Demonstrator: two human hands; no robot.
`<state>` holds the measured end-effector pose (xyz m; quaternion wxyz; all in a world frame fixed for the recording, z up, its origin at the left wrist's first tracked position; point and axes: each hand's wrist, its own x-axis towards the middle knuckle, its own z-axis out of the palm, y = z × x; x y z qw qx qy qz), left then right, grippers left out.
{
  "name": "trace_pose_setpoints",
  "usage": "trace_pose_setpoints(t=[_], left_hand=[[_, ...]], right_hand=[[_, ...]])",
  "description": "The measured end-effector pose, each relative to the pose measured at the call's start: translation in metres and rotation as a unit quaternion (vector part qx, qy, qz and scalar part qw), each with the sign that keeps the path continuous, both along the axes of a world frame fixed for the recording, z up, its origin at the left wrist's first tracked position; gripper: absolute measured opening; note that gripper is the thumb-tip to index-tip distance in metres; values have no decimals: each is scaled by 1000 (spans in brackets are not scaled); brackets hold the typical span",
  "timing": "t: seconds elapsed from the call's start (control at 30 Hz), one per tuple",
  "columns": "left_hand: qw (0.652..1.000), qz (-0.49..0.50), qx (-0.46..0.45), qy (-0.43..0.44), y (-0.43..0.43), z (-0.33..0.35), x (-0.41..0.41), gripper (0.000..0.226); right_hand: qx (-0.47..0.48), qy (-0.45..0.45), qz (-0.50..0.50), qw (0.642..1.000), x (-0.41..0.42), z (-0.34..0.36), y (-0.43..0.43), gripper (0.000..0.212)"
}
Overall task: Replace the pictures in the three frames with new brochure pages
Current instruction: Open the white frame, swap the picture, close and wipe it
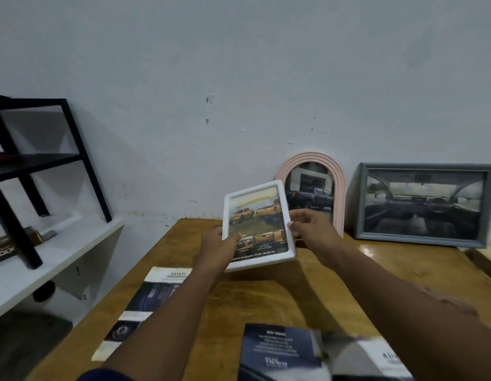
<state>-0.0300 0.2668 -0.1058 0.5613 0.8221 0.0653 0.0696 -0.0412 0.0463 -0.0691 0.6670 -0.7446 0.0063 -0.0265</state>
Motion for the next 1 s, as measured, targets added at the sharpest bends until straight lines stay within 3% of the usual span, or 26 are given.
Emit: trace_pose_setpoints(t=[0.13,0.33,0.47,0.6,0.8,1.0], left_hand=[[996,-71,-2,45,-43,4,-28,22],[969,-202,-23,140,-120,2,-53,38],[946,-267,-1,182,-160,-10,-63,67],[954,-259,-4,149,-178,0,-58,65],[959,-226,-117,123,-154,21,-35,68],[966,-183,-58,171,-114,3,-23,57]], right_hand=[[-17,11,-43,999,-36,13,-46,19],[-114,-4,-118,986,-76,41,-120,10],[-215,-1,-157,964,-89,58,-146,13],[-332,-13,-141,933,-92,68,-135,13],[-231,-6,-27,973,-82,46,-92,16],[-378,-9,-48,924,-63,-10,-87,22]])
